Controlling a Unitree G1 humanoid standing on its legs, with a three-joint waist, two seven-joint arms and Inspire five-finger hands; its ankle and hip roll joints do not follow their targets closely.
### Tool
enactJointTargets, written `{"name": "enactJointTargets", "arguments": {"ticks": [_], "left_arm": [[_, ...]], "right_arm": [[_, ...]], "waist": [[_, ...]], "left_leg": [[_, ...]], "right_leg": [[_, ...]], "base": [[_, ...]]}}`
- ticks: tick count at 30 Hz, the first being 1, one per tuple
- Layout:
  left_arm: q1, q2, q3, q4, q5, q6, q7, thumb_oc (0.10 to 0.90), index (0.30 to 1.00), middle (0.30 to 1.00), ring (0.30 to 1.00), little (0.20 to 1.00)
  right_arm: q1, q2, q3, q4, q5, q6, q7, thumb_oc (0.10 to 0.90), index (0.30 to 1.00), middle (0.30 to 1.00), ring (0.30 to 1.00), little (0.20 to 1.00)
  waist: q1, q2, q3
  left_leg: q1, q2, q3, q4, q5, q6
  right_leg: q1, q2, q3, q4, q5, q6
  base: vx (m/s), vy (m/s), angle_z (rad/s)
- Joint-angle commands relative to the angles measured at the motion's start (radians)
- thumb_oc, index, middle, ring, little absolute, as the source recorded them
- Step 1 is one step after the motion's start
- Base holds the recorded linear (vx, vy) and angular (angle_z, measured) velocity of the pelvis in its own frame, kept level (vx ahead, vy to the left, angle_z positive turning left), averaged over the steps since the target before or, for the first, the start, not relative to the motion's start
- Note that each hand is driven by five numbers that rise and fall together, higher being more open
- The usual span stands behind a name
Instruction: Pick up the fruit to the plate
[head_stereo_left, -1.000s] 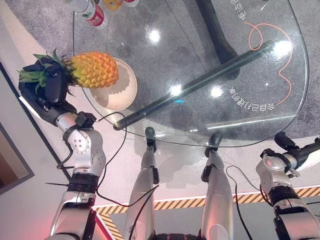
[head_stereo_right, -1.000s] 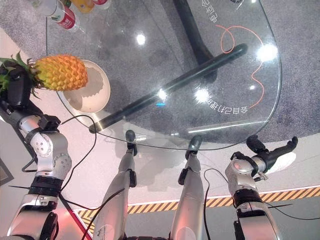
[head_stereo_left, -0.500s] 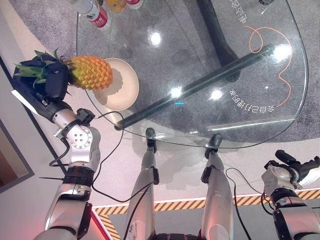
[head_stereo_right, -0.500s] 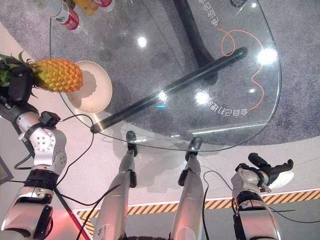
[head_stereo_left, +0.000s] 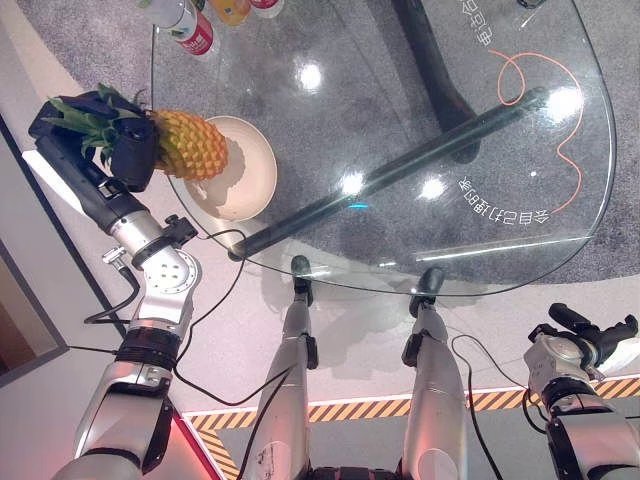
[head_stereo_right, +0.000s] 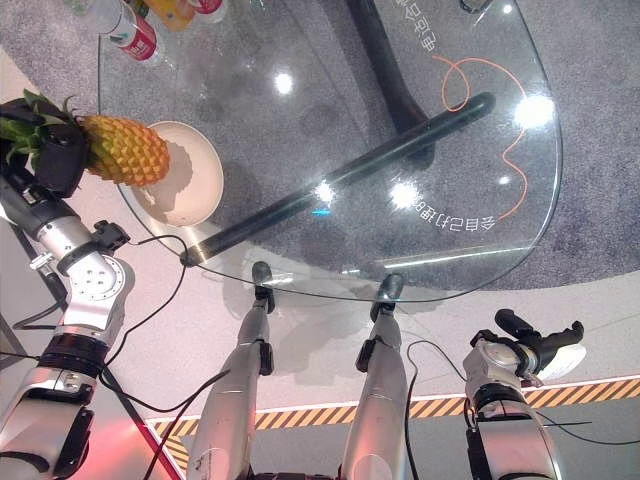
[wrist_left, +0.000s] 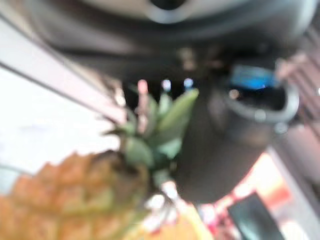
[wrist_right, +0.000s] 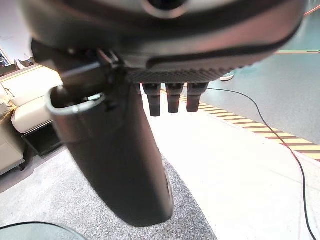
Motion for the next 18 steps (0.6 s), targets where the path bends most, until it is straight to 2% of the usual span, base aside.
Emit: {"name": "enactJointTargets", "arguments": {"ticks": [1, 8, 18], "left_arm": [[-0.128, 0.105, 0.033, -0.006, 0.079, -0.068, 0.084, 0.1, 0.3, 0.3, 0.3, 0.2], [-0.183, 0.124, -0.02, 0.045, 0.151, -0.034, 0.127, 0.1, 0.3, 0.3, 0.3, 0.2], [-0.217, 0.125, -0.058, 0.126, 0.182, -0.035, 0.168, 0.1, 0.3, 0.3, 0.3, 0.2]], "right_arm": [[0.011, -0.054, -0.011, 0.04, 0.012, -0.026, -0.026, 0.8, 0.9, 0.9, 0.9, 0.9], [-0.009, -0.051, 0.006, 0.045, 0.008, -0.027, -0.028, 0.8, 0.9, 0.9, 0.9, 0.9], [-0.025, -0.05, 0.02, 0.047, 0.006, -0.032, -0.031, 0.8, 0.9, 0.9, 0.9, 0.9]], "waist": [[0.025, -0.028, -0.019], [0.017, -0.031, -0.019], [0.007, -0.04, -0.019]], "left_leg": [[0.011, 0.069, -0.032, 0.075, -0.098, -0.063], [0.005, 0.07, -0.03, 0.079, -0.098, -0.064], [0.002, 0.073, -0.028, 0.082, -0.098, -0.065]], "right_leg": [[-0.001, 0.0, 0.014, -0.028, 0.074, 0.018], [-0.009, 0.006, 0.021, -0.024, 0.074, 0.017], [-0.017, 0.014, 0.03, -0.021, 0.075, 0.015]], "base": [[0.0, 0.0, 0.0], [0.0, 0.0, 0.0], [0.0, 0.0, 0.0]]}}
